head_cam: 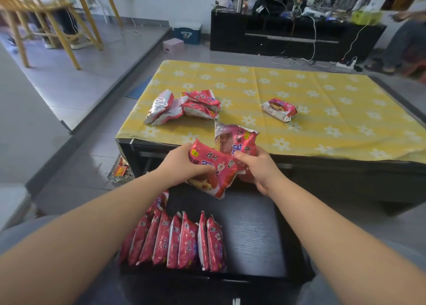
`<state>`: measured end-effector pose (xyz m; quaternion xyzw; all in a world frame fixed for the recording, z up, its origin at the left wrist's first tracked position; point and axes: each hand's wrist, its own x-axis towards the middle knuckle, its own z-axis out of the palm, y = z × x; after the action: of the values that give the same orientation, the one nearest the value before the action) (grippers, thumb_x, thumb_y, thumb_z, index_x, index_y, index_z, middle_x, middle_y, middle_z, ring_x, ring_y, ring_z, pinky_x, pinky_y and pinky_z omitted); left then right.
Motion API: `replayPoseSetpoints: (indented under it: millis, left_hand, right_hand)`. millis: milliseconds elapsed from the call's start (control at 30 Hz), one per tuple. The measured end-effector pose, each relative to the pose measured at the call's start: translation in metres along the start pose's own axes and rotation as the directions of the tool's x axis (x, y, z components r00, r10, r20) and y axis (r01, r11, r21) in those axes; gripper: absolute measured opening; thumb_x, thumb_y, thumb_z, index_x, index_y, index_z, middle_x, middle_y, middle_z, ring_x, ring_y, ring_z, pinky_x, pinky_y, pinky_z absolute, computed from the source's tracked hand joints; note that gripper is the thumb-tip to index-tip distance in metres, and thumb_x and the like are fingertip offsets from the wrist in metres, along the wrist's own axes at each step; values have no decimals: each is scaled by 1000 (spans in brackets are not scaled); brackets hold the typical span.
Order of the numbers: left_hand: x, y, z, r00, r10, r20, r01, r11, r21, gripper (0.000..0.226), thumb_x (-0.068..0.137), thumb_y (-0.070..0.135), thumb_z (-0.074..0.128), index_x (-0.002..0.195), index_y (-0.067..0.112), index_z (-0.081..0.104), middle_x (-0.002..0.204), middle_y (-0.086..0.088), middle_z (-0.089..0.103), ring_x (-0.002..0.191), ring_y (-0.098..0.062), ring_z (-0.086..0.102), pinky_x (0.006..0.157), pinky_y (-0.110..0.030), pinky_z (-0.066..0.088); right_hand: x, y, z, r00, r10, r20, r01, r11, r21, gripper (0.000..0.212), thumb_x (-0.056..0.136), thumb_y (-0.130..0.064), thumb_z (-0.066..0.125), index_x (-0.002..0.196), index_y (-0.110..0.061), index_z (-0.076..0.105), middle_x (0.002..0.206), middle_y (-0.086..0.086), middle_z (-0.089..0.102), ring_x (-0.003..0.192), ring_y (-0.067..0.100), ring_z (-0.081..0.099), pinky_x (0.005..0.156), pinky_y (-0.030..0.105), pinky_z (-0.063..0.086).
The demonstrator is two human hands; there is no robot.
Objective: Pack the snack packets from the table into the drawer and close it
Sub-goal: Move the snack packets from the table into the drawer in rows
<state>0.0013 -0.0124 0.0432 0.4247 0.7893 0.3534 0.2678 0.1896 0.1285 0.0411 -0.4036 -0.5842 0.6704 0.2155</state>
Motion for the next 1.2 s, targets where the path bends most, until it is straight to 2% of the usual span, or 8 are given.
replayPoseSetpoints:
  millis: [133, 300, 434, 634, 767, 900, 1034, 1201]
  left_hand:
    - [1, -18, -2, 975, -163, -151, 148, 983, -107, 52, 70, 59, 89, 109, 33, 66, 97, 14, 76, 88, -2, 69, 72, -22, 53]
    - [8, -32, -1, 917, -320, -237, 238, 917, -319, 25, 83, 47, 83, 97, 27, 77, 96, 8, 78, 95, -15, 73, 96, -41, 59]
    - [10, -31, 11, 924, -354, -147, 259, 859, -443, 22, 84, 41, 83, 100, 28, 75, 101, 5, 78, 99, -19, 74, 88, -35, 60]
    - [6, -32, 33, 957, -281, 72, 283, 845, -454, 21, 90, 41, 75, 102, 24, 78, 86, -3, 81, 71, -15, 77, 60, -29, 60]
    - [5, -36, 37, 938, -287, 194, 345, 818, -459, 44, 92, 50, 72, 110, 10, 71, 87, -18, 76, 61, -24, 68, 56, -33, 54]
    - [4, -46, 35, 934, -291, 205, 355, 718, -598, 22, 100, 29, 70, 112, 11, 66, 96, -9, 82, 87, -24, 80, 68, -35, 63]
    - [6, -57, 30, 928, -260, 267, 370, 730, -574, 43, 99, 33, 70, 130, 3, 62, 121, -19, 75, 112, -34, 73, 94, -52, 61]
    - [13, -71, 23, 865, -383, 325, 501, 690, -522, 55, 100, 48, 61, 142, 12, 56, 118, -14, 72, 102, -29, 72, 85, -44, 61]
  right_hand:
    - [3, -3, -8, 988, -122, -90, 110, 986, -129, 29, 88, -24, 82, 108, -31, 61, 95, -10, 79, 85, 8, 77, 80, 27, 59]
    - [-2, -7, -11, 960, -230, 160, 278, 858, -432, 34, 87, -12, 82, 103, -37, 66, 100, -12, 75, 92, 2, 72, 88, 28, 53]
    - [-10, -1, 4, 891, -153, 427, 436, 548, -714, 41, 91, -17, 72, 130, -31, 68, 131, 2, 61, 122, 18, 55, 103, 30, 39]
    - [-8, 8, 23, 858, -165, 487, 508, 416, -754, 58, 88, -4, 62, 143, -22, 60, 141, 4, 57, 127, 25, 44, 109, 30, 32]
    - [-2, 20, 30, 895, -323, 309, 434, 460, -775, 55, 93, -14, 69, 146, -20, 57, 148, 7, 47, 141, 26, 34, 119, 35, 30]
    - [7, 35, 41, 967, -243, 75, 210, 594, -776, 52, 100, -34, 67, 148, -21, 52, 144, 11, 48, 134, 30, 47, 113, 41, 40]
    - [16, 57, 65, 992, -43, 121, 112, 754, -647, 45, 107, -27, 52, 152, -21, 49, 140, 9, 63, 128, 29, 61, 102, 40, 51]
    - [26, 78, 83, 987, 22, 161, 73, 825, -561, 56, 99, -25, 66, 151, -26, 48, 142, -2, 62, 130, 19, 58, 101, 30, 46]
